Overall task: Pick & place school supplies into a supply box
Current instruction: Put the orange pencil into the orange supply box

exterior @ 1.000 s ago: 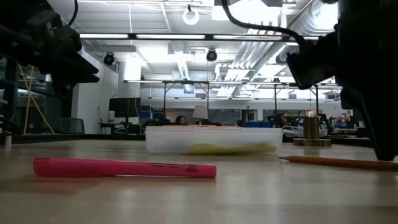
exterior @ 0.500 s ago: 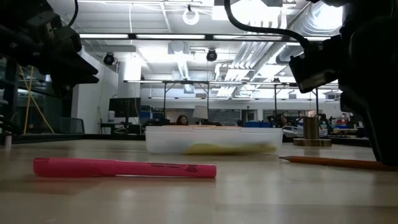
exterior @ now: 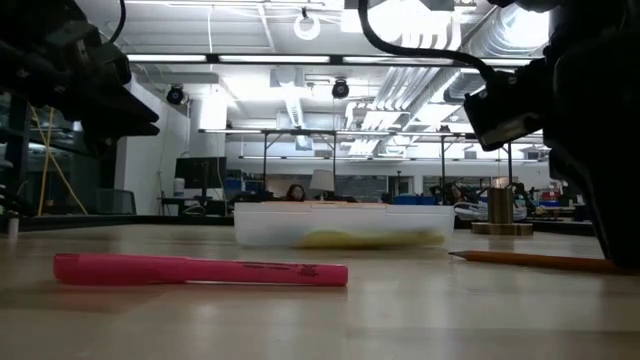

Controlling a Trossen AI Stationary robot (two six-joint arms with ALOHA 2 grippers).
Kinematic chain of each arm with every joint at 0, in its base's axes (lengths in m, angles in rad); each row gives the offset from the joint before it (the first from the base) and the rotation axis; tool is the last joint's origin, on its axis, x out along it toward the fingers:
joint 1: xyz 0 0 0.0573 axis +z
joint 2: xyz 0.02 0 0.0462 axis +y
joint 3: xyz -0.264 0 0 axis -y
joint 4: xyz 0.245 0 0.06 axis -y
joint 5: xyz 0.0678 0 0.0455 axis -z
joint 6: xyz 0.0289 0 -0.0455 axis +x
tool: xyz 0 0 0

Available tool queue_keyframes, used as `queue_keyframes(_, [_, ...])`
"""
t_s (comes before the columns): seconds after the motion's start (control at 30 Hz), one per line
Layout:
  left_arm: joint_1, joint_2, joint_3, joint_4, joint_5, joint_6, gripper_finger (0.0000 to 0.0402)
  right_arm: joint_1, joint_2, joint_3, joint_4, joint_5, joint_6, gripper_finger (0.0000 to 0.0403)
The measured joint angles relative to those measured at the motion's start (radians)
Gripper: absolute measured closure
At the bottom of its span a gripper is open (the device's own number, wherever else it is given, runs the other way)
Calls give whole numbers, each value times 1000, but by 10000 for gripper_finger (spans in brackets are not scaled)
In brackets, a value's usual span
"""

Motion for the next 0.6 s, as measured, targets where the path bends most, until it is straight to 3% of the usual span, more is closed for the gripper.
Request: queue_keyframes(0.6, [0, 0, 0, 0, -2, 0, 261, 0, 8, 0, -26, 2, 20, 386])
